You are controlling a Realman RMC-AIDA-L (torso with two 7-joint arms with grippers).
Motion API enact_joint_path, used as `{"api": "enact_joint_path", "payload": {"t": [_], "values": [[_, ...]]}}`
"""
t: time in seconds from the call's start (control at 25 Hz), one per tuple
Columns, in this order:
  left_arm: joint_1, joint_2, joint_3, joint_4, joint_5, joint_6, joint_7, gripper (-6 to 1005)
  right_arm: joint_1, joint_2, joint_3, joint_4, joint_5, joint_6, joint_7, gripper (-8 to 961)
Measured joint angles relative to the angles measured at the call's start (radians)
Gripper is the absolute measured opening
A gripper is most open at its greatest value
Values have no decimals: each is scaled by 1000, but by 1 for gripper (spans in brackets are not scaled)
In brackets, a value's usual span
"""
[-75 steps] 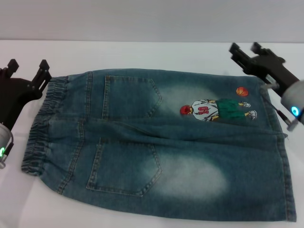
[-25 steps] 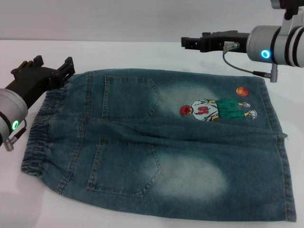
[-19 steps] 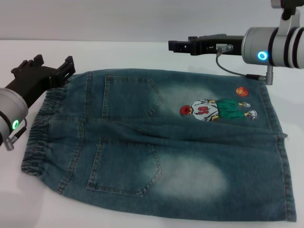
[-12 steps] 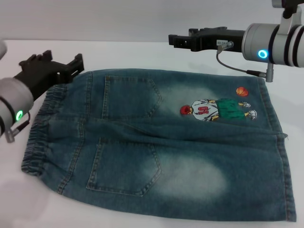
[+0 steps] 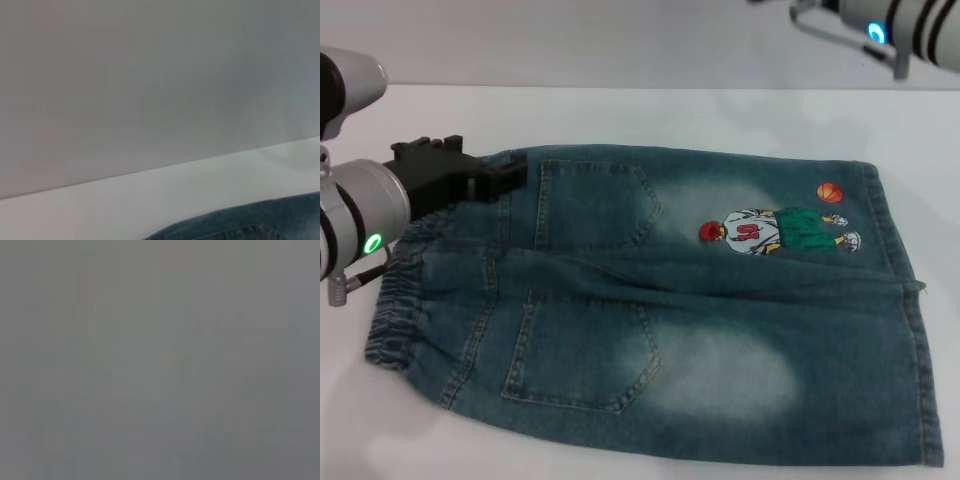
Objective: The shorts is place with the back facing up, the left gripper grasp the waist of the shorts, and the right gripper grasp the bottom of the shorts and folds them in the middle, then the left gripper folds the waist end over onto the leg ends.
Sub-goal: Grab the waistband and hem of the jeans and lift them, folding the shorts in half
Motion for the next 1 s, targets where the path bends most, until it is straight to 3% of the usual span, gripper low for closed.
{"api": "enact_joint_path", "payload": {"t": [0.04,0.08,0.12,0.24,0.28,0.32,0.56,0.8,0.88,1.0], "values": [[-1,-1,-1,0,0,-6,0,774,2,1,-44,-8,-2,91,-20,684],[-3,-1,-1,-2,0,-22,0,774,10,1,-147,-7,-22,305,-36,684],[-3,-1,-1,-2,0,-22,0,774,10,1,-147,-7,-22,305,-36,684],[-5,-1,-2,-4,-1,-36,0,774,25,2,-309,28,-74,649,-25,685],[-5,-1,-2,-5,-1,-37,0,774,34,2,-408,68,-95,882,-6,685],[-5,-1,-2,-5,-1,-37,0,774,34,2,-408,68,-95,882,-6,685],[-10,0,-2,-6,-2,-42,6,774,36,4,-636,278,-269,1472,45,685],[-17,0,2,3,-2,-44,8,774,12,4,-647,378,-398,1625,103,684],[-21,0,4,11,0,-44,10,774,-19,4,-632,307,-355,1574,71,685],[-26,0,4,19,0,-45,10,774,-41,4,-616,160,-223,1377,-21,685]]}}
